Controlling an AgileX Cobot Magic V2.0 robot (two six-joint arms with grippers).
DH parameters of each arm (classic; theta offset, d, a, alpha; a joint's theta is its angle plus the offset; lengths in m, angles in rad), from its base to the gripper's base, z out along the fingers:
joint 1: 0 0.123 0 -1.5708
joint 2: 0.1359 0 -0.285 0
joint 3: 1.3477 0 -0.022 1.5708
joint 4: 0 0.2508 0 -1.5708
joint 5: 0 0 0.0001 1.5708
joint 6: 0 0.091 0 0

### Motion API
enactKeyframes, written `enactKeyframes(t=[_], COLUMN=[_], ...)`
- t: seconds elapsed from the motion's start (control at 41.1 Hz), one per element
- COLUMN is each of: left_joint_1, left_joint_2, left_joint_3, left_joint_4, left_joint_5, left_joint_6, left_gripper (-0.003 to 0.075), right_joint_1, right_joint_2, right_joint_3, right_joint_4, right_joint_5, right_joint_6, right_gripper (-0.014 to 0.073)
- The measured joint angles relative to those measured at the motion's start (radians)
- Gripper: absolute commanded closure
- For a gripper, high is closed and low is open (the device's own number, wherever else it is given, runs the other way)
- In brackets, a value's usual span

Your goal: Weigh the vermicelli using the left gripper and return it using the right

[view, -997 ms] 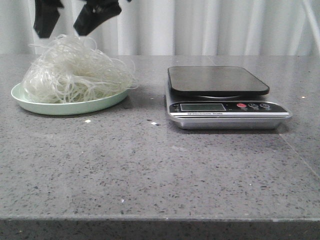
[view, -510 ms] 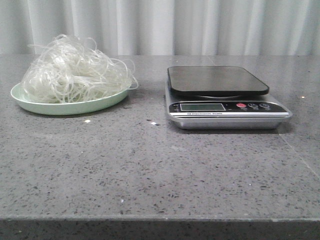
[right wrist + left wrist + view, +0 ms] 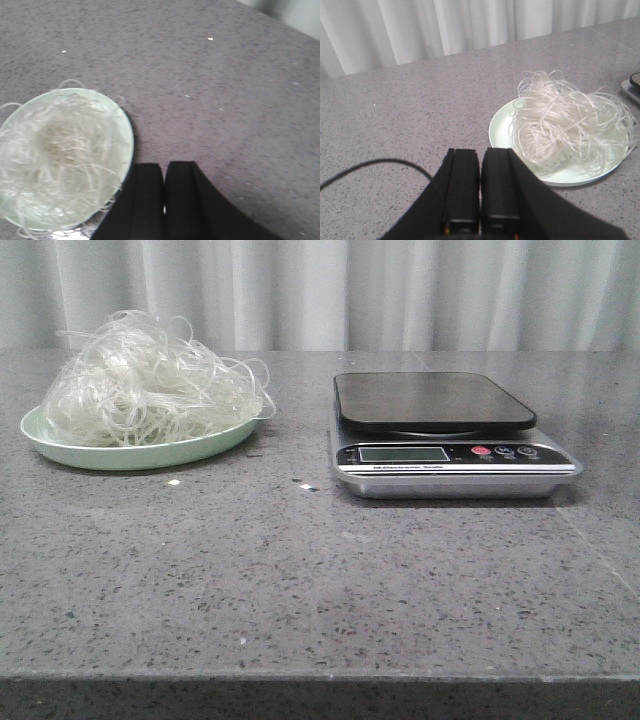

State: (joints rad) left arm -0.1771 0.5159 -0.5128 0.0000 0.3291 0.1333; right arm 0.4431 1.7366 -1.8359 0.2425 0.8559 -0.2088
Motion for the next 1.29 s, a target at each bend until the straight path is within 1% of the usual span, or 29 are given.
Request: enactKeyframes(t=[0.146, 0.243, 0.316, 0.413, 0.583, 0.827, 1.07, 1.288], left_joint_1=[0.000, 0.000, 0.000, 0.000, 0.000, 0.000, 0.000, 0.000], left_joint_2=[0.000, 0.000, 0.000, 0.000, 0.000, 0.000, 0.000, 0.000], left_joint_3=[0.000, 0.000, 0.000, 0.000, 0.000, 0.000, 0.000, 0.000], left_joint_4=[0.000, 0.000, 0.000, 0.000, 0.000, 0.000, 0.000, 0.000], left_joint_5=[0.000, 0.000, 0.000, 0.000, -0.004, -0.004, -0.004, -0.004], left_joint_6=[0.000, 0.000, 0.000, 0.000, 0.000, 0.000, 0.000, 0.000], left_gripper=[0.0583, 0.0583, 0.0583, 0.0583, 0.0583, 0.0583, 0.0583, 0.0583], right_joint_1=[-0.068, -0.115, -0.141, -0.163, -0.167, -0.169, -0.169, -0.169], right_joint_2=[-0.032, -0.076, -0.118, -0.191, -0.355, -0.653, -0.962, -1.189], right_joint_3=[0.005, 0.061, 0.133, 0.275, 0.534, 0.926, 1.277, 1.490], right_joint_4=[0.000, 0.000, 0.000, 0.000, -0.004, -0.004, -0.004, -0.004], right_joint_5=[-0.001, -0.042, -0.094, -0.185, -0.368, -0.607, -0.714, -0.828], right_joint_6=[0.000, 0.000, 0.010, 0.015, 0.017, 0.017, 0.017, 0.017], right_gripper=[0.0442, 0.0442, 0.0442, 0.0442, 0.0442, 0.0442, 0.0442, 0.0442])
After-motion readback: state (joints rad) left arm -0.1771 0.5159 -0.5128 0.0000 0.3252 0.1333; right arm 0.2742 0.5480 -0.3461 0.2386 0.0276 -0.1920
